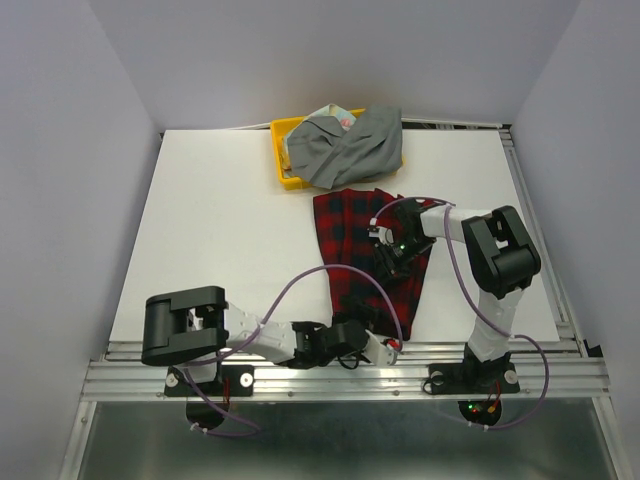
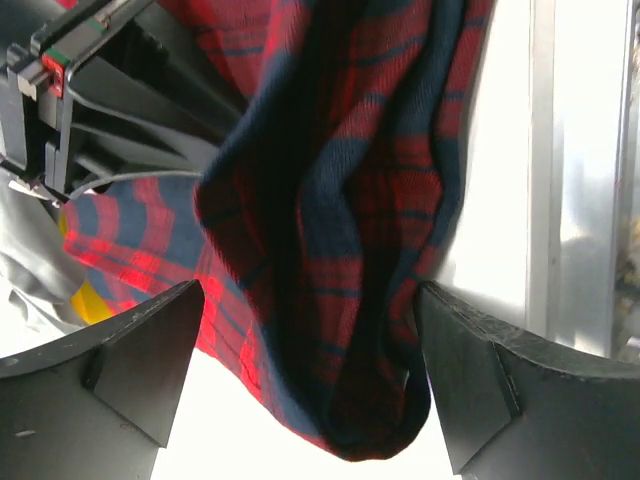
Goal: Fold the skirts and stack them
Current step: Fold the skirt
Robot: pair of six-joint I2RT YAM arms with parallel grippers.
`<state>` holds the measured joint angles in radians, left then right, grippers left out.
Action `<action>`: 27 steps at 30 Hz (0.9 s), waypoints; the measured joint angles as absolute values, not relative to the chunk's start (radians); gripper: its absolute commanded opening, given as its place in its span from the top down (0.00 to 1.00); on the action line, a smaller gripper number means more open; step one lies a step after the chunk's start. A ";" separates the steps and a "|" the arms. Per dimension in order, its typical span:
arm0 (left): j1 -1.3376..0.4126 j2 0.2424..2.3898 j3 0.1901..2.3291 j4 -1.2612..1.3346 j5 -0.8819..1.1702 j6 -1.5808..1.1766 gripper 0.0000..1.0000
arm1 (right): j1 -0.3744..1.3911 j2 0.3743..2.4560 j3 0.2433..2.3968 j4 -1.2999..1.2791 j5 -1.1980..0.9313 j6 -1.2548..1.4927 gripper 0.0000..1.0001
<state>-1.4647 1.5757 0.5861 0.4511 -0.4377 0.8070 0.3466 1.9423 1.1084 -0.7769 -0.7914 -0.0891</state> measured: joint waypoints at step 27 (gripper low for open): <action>-1.484 1.407 0.773 -0.114 -0.201 0.573 1.00 | 0.307 1.915 1.662 -0.784 -0.589 -0.162 0.27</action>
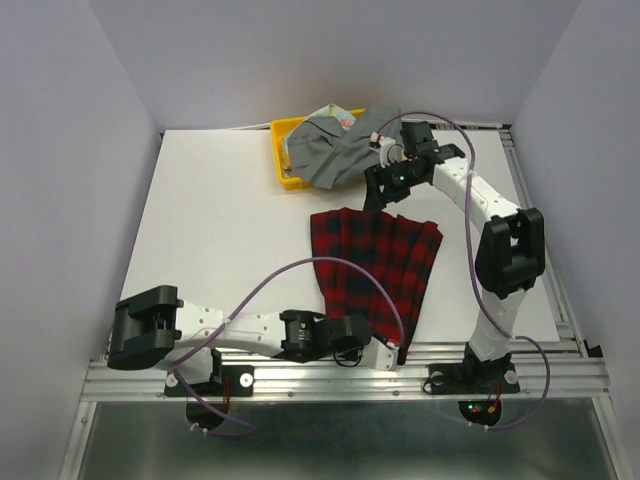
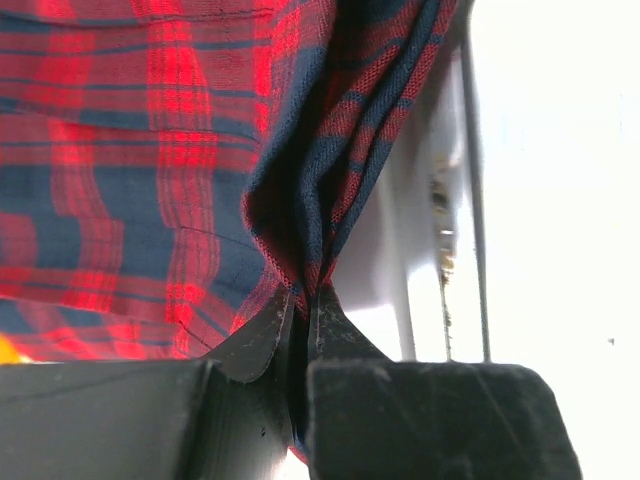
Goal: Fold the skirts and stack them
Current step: Fold the skirt
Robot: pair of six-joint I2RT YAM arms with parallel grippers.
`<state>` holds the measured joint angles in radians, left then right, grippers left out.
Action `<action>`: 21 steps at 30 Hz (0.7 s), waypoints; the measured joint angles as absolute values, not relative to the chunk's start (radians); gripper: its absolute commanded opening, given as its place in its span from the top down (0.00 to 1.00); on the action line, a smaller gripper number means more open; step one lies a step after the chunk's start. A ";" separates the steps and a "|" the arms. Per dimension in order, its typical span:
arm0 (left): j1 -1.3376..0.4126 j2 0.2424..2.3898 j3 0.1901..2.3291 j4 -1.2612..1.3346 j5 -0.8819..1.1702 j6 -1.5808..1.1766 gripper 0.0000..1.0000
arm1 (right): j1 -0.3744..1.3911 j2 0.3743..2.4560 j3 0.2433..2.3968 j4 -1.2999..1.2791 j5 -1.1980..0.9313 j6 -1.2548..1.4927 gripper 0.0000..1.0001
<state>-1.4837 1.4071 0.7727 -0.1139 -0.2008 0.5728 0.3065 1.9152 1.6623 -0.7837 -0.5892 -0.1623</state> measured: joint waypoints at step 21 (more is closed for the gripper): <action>-1.359 1.415 1.027 -0.349 0.055 0.450 1.00 | 0.292 2.017 1.396 -0.645 -0.583 -0.334 0.76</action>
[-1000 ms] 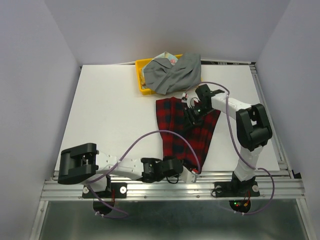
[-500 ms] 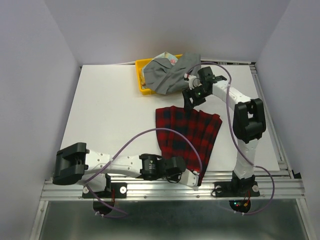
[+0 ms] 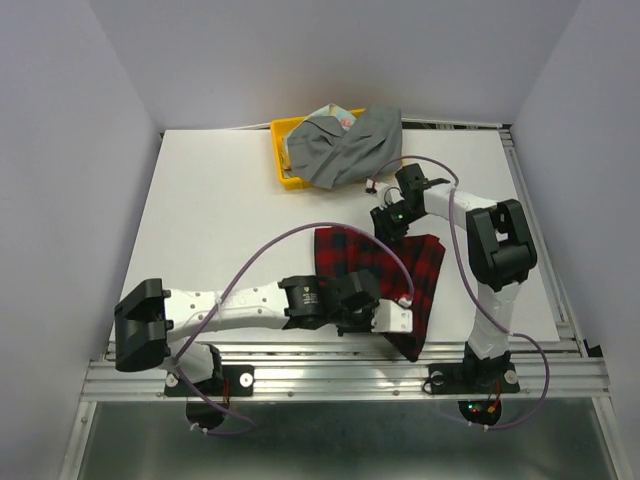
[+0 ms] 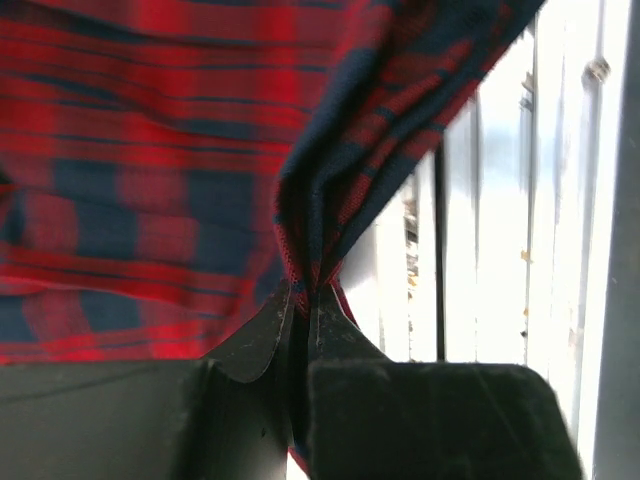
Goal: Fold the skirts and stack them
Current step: Fold the skirt
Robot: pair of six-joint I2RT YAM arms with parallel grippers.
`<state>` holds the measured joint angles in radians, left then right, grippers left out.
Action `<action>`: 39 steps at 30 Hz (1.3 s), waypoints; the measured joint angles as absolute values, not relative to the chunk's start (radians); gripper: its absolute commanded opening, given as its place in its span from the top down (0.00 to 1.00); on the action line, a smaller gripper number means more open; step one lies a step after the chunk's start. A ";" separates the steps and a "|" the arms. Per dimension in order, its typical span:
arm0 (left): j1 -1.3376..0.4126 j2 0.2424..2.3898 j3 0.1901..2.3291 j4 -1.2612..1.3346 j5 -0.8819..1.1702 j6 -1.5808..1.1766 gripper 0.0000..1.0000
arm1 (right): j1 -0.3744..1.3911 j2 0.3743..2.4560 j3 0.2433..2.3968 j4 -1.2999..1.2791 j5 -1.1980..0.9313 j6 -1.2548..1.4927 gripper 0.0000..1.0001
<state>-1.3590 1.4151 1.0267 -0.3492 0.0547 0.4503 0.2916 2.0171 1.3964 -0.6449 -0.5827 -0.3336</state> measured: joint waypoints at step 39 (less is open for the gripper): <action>-0.942 1.661 1.264 -0.372 0.216 0.522 1.00 | 0.447 1.869 1.148 -0.594 -0.821 -0.327 0.76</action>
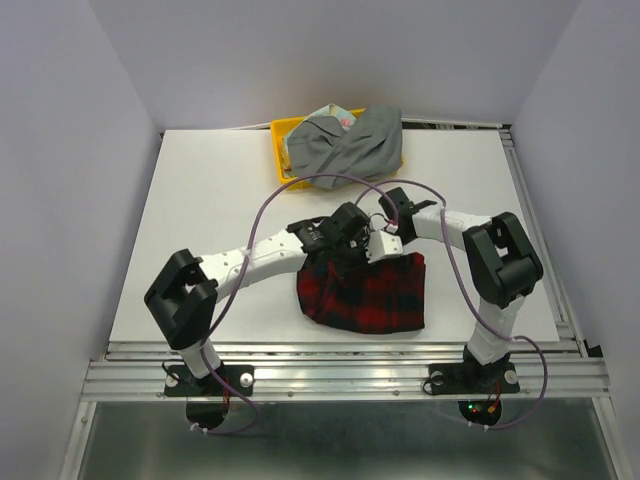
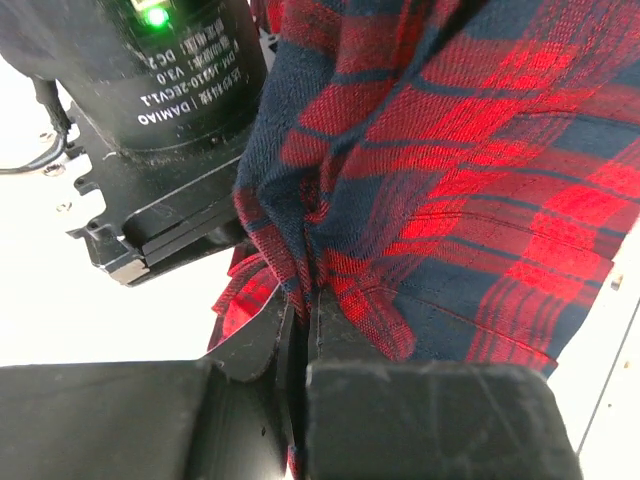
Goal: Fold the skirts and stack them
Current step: Fold the skirt
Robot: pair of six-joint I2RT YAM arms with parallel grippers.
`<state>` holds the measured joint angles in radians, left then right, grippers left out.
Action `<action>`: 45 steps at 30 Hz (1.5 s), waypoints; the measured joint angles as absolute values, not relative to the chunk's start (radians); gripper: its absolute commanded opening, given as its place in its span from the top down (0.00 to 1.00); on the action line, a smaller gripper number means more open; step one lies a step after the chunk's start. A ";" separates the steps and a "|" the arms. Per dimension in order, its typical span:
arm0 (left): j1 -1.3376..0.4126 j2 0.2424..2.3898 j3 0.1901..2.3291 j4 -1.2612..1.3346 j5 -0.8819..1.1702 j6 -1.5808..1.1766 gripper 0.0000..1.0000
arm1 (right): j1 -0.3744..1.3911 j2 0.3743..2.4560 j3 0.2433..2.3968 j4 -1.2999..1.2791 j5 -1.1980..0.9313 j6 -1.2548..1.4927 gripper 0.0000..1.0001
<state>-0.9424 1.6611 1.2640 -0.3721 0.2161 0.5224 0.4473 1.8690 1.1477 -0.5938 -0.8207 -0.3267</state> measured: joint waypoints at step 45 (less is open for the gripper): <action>-0.948 1.730 1.259 -0.276 0.118 0.537 0.98 | 0.334 2.126 1.374 -0.730 -0.910 -0.233 0.97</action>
